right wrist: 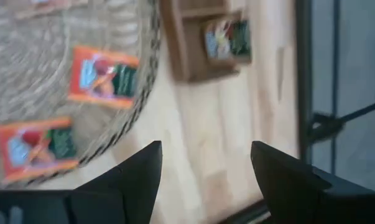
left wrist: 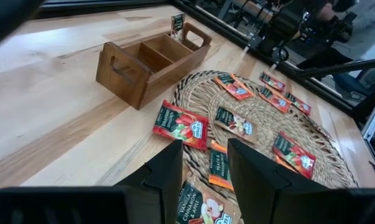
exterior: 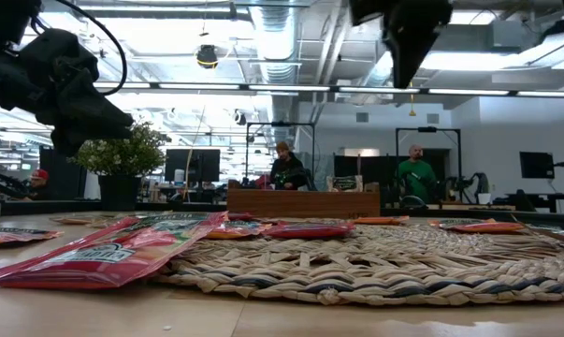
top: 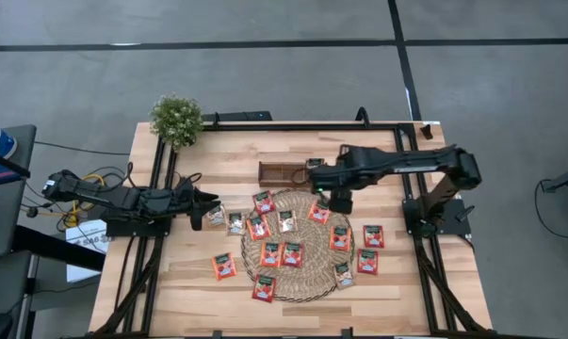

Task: Pick & Place Tea
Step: Put the brown tea bag into the right section of the wooden organizer

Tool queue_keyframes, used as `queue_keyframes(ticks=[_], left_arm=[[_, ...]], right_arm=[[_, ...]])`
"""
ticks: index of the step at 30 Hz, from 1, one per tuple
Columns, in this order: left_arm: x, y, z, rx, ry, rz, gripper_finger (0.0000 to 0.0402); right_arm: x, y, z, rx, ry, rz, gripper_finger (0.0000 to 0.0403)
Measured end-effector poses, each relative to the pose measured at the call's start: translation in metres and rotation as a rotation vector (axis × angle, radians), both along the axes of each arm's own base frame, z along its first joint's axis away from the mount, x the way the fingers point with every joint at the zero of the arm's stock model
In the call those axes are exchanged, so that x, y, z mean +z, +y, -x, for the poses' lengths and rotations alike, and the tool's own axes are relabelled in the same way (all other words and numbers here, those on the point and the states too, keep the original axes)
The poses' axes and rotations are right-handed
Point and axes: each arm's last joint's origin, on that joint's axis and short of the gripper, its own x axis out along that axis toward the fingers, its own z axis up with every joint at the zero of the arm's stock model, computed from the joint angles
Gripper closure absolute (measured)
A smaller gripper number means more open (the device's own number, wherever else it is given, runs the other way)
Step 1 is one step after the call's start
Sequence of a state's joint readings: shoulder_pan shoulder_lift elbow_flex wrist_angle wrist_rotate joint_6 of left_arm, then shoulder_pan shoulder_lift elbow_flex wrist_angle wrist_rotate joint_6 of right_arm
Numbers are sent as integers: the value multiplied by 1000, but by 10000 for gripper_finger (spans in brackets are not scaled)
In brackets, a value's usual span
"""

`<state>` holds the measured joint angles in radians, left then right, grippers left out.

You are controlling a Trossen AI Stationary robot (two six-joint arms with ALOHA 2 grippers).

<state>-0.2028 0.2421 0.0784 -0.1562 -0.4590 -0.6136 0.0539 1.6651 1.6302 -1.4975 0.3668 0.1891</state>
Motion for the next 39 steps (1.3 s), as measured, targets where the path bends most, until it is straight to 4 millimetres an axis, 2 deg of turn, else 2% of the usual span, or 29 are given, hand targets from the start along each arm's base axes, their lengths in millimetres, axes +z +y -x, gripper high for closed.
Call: queue_keyframes(ticks=[4,9,16,22,26,31,39], left_arm=[[0,0,0,-1,0,1,282],[0,0,0,-2,0,2,282],[0,0,0,0,-2,8,282],[0,0,0,-3,-2,8,282],[0,0,0,-3,-2,8,282],[0,0,0,-2,-2,8,282],[0,0,0,-2,-2,8,282]], right_arm=[[7,14,12,-28,1,-22,163],[2,37,17,27,29,-26,163],[-30,68,32,124,154,-4,163],[-56,86,56,103,168,-21,163],[-69,87,72,70,167,-37,163],[-83,79,89,28,184,-99,163],[-106,57,100,-24,48,-214,163]])
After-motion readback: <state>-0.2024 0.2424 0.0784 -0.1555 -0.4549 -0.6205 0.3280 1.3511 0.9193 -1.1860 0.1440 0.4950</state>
